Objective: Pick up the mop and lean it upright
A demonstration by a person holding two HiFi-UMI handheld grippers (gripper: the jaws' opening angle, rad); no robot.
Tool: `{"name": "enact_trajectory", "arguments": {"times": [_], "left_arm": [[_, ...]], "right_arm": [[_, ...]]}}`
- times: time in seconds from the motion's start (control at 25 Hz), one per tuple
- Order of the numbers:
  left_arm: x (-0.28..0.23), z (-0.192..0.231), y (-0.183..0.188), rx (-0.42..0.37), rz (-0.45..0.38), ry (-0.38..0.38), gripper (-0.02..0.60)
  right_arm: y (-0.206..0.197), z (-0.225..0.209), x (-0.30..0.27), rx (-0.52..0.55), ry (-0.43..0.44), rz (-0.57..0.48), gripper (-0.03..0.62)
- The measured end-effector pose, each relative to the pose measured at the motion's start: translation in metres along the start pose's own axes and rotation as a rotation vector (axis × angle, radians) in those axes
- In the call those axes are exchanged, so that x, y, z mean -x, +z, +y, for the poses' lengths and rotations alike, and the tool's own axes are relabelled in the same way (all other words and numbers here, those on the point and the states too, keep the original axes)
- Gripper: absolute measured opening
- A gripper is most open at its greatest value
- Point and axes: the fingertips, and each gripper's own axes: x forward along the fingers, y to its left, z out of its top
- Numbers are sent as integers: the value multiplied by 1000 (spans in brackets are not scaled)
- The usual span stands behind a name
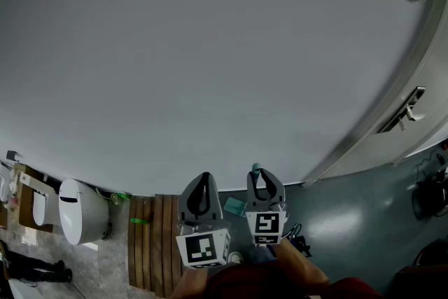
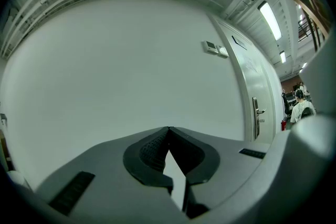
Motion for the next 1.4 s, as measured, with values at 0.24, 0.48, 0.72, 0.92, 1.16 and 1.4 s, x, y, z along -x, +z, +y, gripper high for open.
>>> {"name": "enact_trajectory", "arguments": {"times": [0.24, 0.48, 0.72, 0.92, 1.16, 1.4], "left_arm": [[1, 3, 0, -3, -2, -2, 14], [3, 4, 0, 0, -4, -4, 14], [2, 3, 0, -15, -4, -8, 14], [1, 2, 3, 0, -12, -10, 14], [-1, -2, 7, 7, -22, -15, 14], [-2, -4, 9, -7, -18, -29, 14]], "right_arm": [[1, 4, 2, -4, 6, 5, 112], [2, 2, 8, -3, 2, 9, 112], [16, -4, 16, -2, 3, -8, 110], [42, -8, 25, 5, 5, -58, 110], [75, -13, 37, 20, 12, -111, 109], [116, -21, 50, 39, -2, -221, 109]]}}
